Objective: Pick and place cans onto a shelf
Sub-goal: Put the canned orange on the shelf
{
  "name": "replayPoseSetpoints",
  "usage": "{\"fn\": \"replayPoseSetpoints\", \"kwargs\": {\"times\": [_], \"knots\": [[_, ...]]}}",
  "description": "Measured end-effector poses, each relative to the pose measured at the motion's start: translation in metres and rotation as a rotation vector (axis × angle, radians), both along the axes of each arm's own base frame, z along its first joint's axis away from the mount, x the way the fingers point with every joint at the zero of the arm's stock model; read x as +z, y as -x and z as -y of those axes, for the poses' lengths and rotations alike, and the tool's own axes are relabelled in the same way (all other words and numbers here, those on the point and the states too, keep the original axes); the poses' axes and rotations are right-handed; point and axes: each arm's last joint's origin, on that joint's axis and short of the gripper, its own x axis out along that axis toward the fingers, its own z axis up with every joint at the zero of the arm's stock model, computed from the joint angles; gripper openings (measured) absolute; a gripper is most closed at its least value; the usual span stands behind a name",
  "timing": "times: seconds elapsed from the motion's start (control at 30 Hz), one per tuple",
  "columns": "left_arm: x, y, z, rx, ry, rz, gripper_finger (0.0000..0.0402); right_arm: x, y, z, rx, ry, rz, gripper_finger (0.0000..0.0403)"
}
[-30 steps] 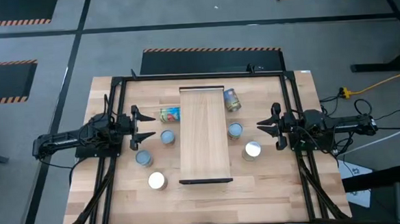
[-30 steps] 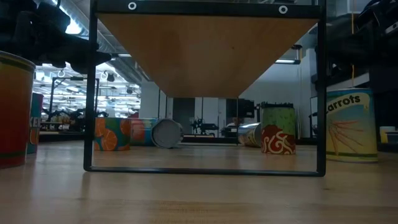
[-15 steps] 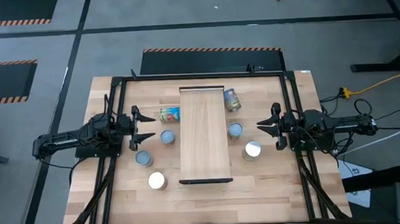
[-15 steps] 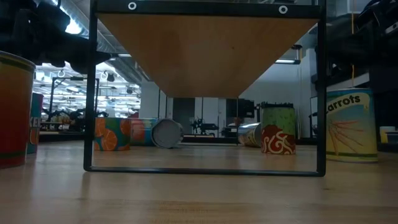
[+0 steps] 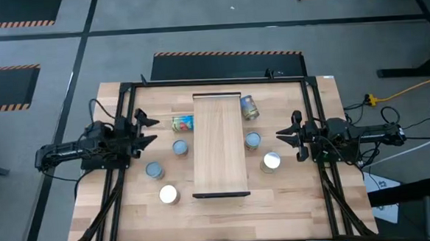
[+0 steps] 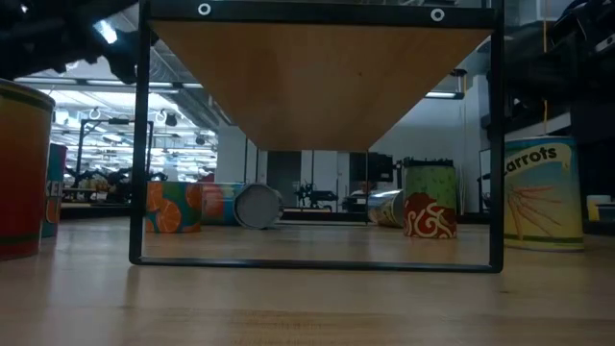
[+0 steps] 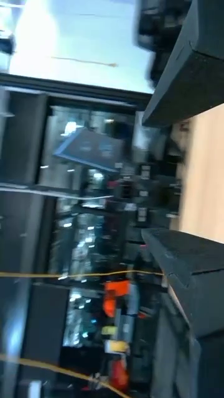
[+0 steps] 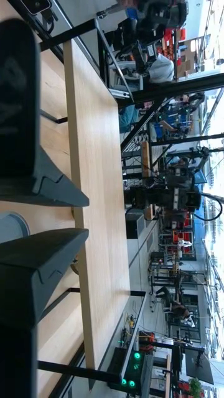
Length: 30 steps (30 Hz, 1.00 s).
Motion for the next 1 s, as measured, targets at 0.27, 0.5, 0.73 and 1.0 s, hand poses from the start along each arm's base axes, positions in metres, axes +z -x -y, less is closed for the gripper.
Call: {"fn": "replayPoseSetpoints", "kwargs": {"times": [0.27,0.5,0.73,1.0], "knots": [[0.008,0.000,-0.004,0.118,0.104,0.015,0.0273,0.000,0.000,0.000,0.000,0.000,0.000,0.0072],[0.004,-0.012,-0.008,0.171,0.149,-0.087,0.0273,0.000,0.000,0.000,0.000,0.000,0.000,0.0072],[0.005,-0.028,-0.011,0.174,0.181,-0.229,0.0273,0.000,0.000,0.000,-0.008,0.102,-0.003,0.0072],[0.019,-0.048,-0.007,0.148,0.191,-0.524,0.0273,0.000,0.000,0.000,-0.010,0.127,-0.003,0.0072]]}}
